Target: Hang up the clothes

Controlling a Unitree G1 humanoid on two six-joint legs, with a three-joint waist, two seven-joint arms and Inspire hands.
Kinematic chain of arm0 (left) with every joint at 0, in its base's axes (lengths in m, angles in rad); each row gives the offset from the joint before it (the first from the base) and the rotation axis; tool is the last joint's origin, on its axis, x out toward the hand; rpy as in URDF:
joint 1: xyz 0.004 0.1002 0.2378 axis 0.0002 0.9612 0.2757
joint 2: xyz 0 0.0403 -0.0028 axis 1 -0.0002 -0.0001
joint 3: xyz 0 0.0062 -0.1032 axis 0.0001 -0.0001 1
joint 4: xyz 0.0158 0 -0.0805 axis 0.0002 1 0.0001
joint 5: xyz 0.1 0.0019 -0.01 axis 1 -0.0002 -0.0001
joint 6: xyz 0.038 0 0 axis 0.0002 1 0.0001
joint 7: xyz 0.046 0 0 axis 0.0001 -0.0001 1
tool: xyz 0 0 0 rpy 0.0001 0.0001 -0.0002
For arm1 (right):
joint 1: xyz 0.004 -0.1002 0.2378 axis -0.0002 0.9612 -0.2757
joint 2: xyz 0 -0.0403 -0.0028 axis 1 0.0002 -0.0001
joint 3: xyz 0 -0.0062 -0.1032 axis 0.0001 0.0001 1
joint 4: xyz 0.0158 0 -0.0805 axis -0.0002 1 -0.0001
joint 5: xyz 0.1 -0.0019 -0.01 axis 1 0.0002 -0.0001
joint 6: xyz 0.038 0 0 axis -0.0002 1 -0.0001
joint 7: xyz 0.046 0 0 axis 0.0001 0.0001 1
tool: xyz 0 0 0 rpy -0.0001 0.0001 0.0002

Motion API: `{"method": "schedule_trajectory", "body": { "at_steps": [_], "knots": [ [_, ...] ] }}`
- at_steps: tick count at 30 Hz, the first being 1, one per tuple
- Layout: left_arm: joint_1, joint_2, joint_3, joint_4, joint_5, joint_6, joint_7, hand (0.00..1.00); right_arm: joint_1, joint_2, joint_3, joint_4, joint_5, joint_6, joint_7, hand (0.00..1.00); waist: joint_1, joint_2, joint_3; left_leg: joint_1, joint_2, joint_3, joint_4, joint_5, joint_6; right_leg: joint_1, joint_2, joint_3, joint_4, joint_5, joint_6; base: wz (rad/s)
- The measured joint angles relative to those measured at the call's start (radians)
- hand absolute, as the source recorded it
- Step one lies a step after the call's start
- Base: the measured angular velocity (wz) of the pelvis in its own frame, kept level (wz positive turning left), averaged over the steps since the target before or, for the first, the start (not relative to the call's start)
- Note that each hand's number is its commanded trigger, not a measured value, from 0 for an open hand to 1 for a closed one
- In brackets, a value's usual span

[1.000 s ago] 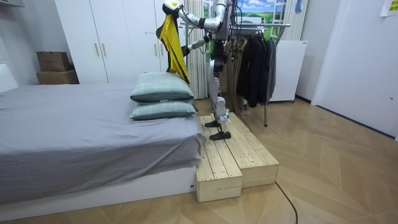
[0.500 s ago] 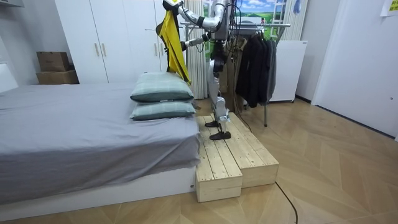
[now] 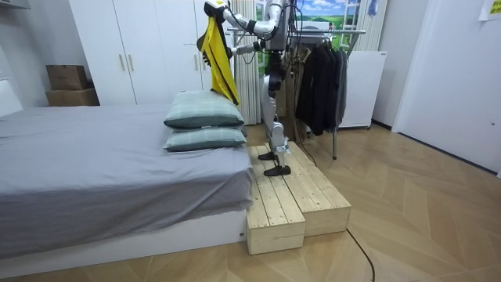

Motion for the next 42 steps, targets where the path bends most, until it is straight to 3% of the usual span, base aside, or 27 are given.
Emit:
{"method": "schedule_trajectory", "body": {
  "at_steps": [6,11,17,30,34,36,38,42],
  "knots": [
    [-0.016,-0.001,0.0,0.0,0.017,0.0,-0.021,1.0,0.0,-0.015,0.038,-0.038,0.059,0.001,0.122,0.0,0.009,-0.004,0.0025,0.016,0.0,-0.004,0.0,0.0,0.0,0.016,-0.001,-0.003,-0.001,-0.001,0.001,0.01],
    [-0.019,-0.001,-0.001,0.0,0.02,0.0,-0.028,1.0,0.0,-0.02,0.04,-0.076,0.145,0.004,0.211,0.0,0.01,-0.021,0.0128,0.016,0.0,-0.004,0.0,0.0,0.0,0.012,-0.001,-0.005,-0.001,-0.002,0.001,0.0],
    [-0.019,0.0,-0.004,0.0,0.035,0.001,-0.035,1.0,0.0,-0.029,0.073,-0.076,0.152,0.044,0.305,0.0,0.012,-0.03,0.0082,0.011,0.0,-0.006,-0.001,0.0,0.0,0.004,0.0,-0.005,0.002,-0.002,0.0,0.0],
    [-0.012,0.002,-0.011,0.001,0.041,0.009,-0.035,1.0,0.003,-0.031,0.103,-0.018,0.235,0.045,0.345,0.0,0.009,-0.035,0.0047,0.032,0.0,-0.032,0.0,0.0,0.0,0.039,-0.002,-0.021,-0.002,-0.002,0.0,0.03],
    [-0.014,0.001,-0.011,0.001,0.098,0.009,-0.035,1.0,0.004,-0.022,0.102,0.087,0.317,0.046,0.34,0.0,0.018,-0.031,0.0026,0.031,0.0,-0.04,0.003,-0.001,-0.001,0.035,-0.002,-0.028,-0.001,-0.002,0.0,0.06],
    [-0.013,0.001,-0.011,0.0,0.128,0.009,-0.034,1.0,0.004,-0.015,0.099,0.143,0.349,0.048,0.326,0.0,0.016,-0.022,-0.0015,0.03,-0.001,-0.045,0.005,-0.001,-0.001,0.038,-0.004,-0.032,-0.001,-0.002,0.0,0.06],
    [-0.013,0.001,-0.012,-0.007,0.13,0.01,-0.034,1.0,0.004,-0.015,0.09,0.239,0.357,0.049,0.31,0.0,0.014,-0.006,-0.0108,0.033,-0.003,-0.05,0.007,-0.001,-0.001,0.043,-0.004,-0.032,-0.001,-0.002,0.0,0.07],
    [-0.013,0.001,-0.012,-0.071,0.155,0.007,-0.028,1.0,0.005,-0.01,0.058,0.352,0.358,0.058,0.282,0.0,0.014,0.009,-0.0078,0.032,-0.002,-0.054,0.007,-0.001,-0.001,0.045,-0.003,-0.032,-0.003,-0.003,-0.002,0.01]
  ]
}}
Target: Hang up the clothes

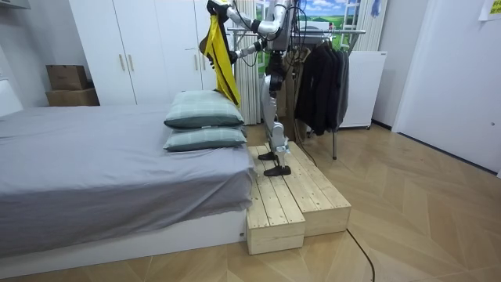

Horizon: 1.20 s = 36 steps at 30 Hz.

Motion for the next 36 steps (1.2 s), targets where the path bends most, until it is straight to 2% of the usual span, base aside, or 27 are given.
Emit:
{"method": "schedule_trajectory", "body": {
  "at_steps": [3,8,17,25,29,36],
  "knots": [
    [0.0,-0.001,0.0,-0.033,0.015,-0.024,0.018,1.0,-0.001,0.001,-0.003,0.059,0.012,0.0,-0.035,0.0,-0.001,0.007,0.0011,0.0,0.001,-0.002,0.0,0.0,0.0,0.001,0.001,0.0,0.0,-0.004,-0.004,0.0],
    [0.0,0.0,0.0,-0.037,0.015,-0.046,0.019,1.0,-0.006,0.015,-0.003,0.132,0.045,-0.001,-0.091,0.0,-0.001,0.005,0.0096,-0.004,0.001,-0.003,0.0,0.001,-0.001,-0.002,0.001,-0.001,-0.001,-0.006,-0.005,0.0],
    [0.0,0.012,0.0,-0.037,0.016,-0.045,0.02,1.0,-0.01,0.038,-0.002,0.174,0.076,-0.001,-0.149,0.0,-0.001,0.004,0.0101,-0.029,-0.001,-0.007,0.007,0.001,-0.001,-0.014,-0.001,-0.004,-0.008,-0.006,-0.004,0.0],
    [-0.003,0.012,-0.001,-0.039,0.02,-0.044,0.032,1.0,-0.017,0.04,-0.001,0.191,0.133,-0.001,-0.184,0.0,-0.001,0.005,0.0092,-0.03,-0.001,-0.013,0.01,0.001,-0.001,-0.016,0.0,-0.005,-0.015,-0.006,-0.004,0.0],
    [-0.006,0.012,-0.031,-0.05,0.084,-0.024,0.032,1.0,-0.018,0.053,0.003,0.19,0.136,-0.001,-0.202,0.0,-0.003,0.006,0.0091,-0.026,-0.001,-0.013,0.01,0.001,-0.001,-0.013,0.0,-0.003,-0.015,-0.006,-0.004,0.0],
    [-0.006,0.011,-0.053,-0.053,0.084,-0.023,0.032,1.0,-0.018,0.063,0.009,0.121,0.149,-0.001,-0.206,0.0,-0.006,0.01,0.0089,-0.025,0.0,-0.01,0.008,0.0,-0.002,-0.013,0.001,-0.001,-0.013,-0.006,-0.004,0.0]
  ]
}}
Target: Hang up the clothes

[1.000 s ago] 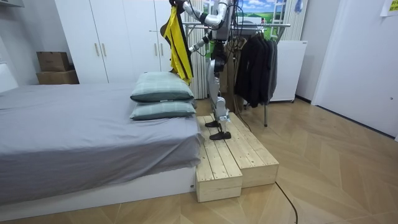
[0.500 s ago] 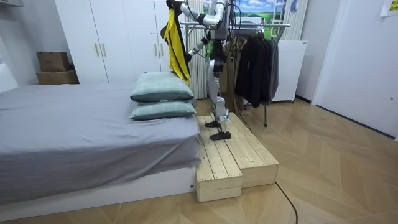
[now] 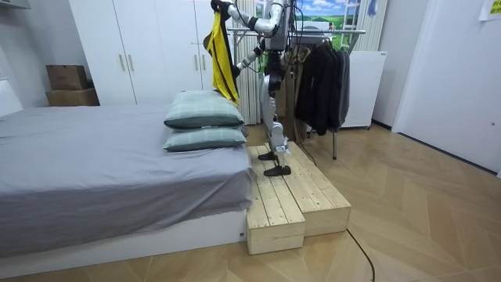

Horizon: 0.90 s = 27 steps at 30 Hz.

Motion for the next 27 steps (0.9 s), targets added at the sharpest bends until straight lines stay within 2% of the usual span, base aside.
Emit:
{"method": "schedule_trajectory", "body": {
  "at_steps": [10,16,20,27],
  "knots": [
    [0.001,0.001,-0.039,0.0,-0.001,0.006,0.0,1.0,-0.001,0.008,0.025,-0.143,0.019,0.0,-0.004,0.0,0.001,0.004,0.0005,0.006,0.0,0.004,-0.003,0.0,0.0,0.002,0.0,0.0,0.014,0.0,0.0,0.0],
    [0.003,0.015,-0.078,0.0,0.003,0.023,0.0,1.0,-0.001,0.015,0.043,-0.193,0.041,0.0,-0.005,0.0,0.002,0.007,0.0002,0.007,0.0,0.004,-0.004,0.0,0.0,0.002,0.0,0.0,0.014,0.0,0.0,0.0],
    [0.004,0.024,-0.094,0.0,0.009,0.029,0.0,1.0,-0.001,0.015,0.047,-0.2,0.042,0.0,-0.011,0.0,0.002,0.008,-0.0001,0.007,0.0,0.004,-0.004,0.0,0.0,0.002,0.0,-0.001,0.014,0.0,0.0,0.0],
    [0.004,0.024,-0.096,0.0,0.009,0.03,0.0,1.0,-0.001,0.015,0.053,-0.2,0.043,0.0,-0.021,0.0,0.001,0.012,-0.0004,0.007,0.0,0.004,-0.006,0.0,0.0,0.002,0.0,-0.001,0.014,0.0,0.0,0.0]
  ]
}}
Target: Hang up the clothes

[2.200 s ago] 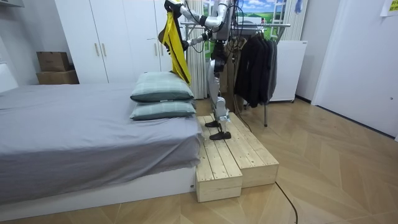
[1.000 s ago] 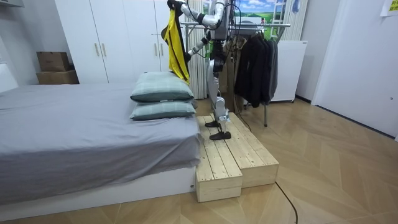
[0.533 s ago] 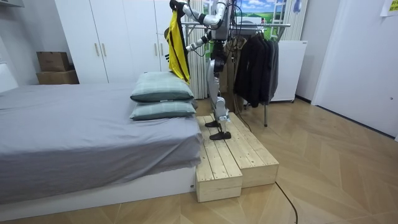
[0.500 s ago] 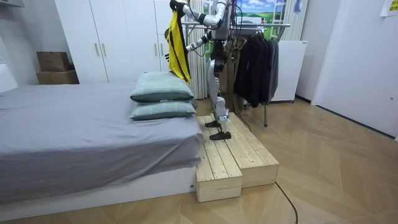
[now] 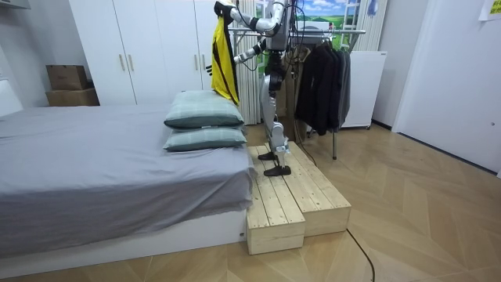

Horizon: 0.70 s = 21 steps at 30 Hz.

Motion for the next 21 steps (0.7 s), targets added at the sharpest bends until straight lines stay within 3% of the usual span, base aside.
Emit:
{"method": "schedule_trajectory", "body": {
  "at_steps": [10,11,13,14,15,21],
  "knots": [
    [0.001,0.0,0.0,0.0,0.0,0.001,0.0,1.0,0.0,0.0,0.0,0.0,0.0,0.0,-0.014,0.0,0.0,0.008,0.0001,0.0,0.0,0.0,0.0,0.0,0.0,0.0,0.0,0.0,0.0,0.0,0.0,0.0],
    [0.001,0.0,0.0,0.0,0.0,0.001,0.0,1.0,0.0,0.0,0.0,0.0,0.0,0.0,-0.014,0.04,0.0,0.008,0.0001,0.0,0.0,0.0,0.0,0.0,0.0,0.0,0.0,0.0,0.0,0.0,0.0,0.0],
    [0.004,0.0,0.0,0.0,0.0,0.001,0.0,1.0,0.0,0.001,0.001,0.0,0.0,0.0,-0.015,0.38,-0.001,0.008,0.0001,0.0,0.0,0.0,0.001,0.0,0.0,0.0,0.0,0.0,0.0,0.0,0.0,0.0],
    [0.005,0.0,0.0,0.0,0.0,0.001,0.0,1.0,0.0,0.001,0.001,-0.001,0.0,0.0,-0.015,0.65,-0.001,0.008,0.0001,0.0,0.0,0.0,0.001,0.0,0.0,0.0,0.0,0.0,0.0,0.0,0.0,0.0],
    [0.006,0.0,0.0,0.0,0.0,0.001,0.0,1.0,0.0,0.001,0.001,-0.001,0.0,0.0,-0.015,1.0,-0.001,0.008,0.0001,0.0,0.0,0.0,0.001,0.0,0.0,0.0,0.0,0.0,0.0,0.0,0.0,0.0],
    [0.009,0.0,0.0,0.0,0.0,0.002,0.0,1.0,0.0,0.001,0.002,-0.001,0.0,0.0,-0.023,1.0,-0.001,0.008,0.0001,0.0,0.0,0.0,0.001,0.0,0.0,0.0,0.0,0.0,0.0,0.0,0.0,0.0]
  ]
}}
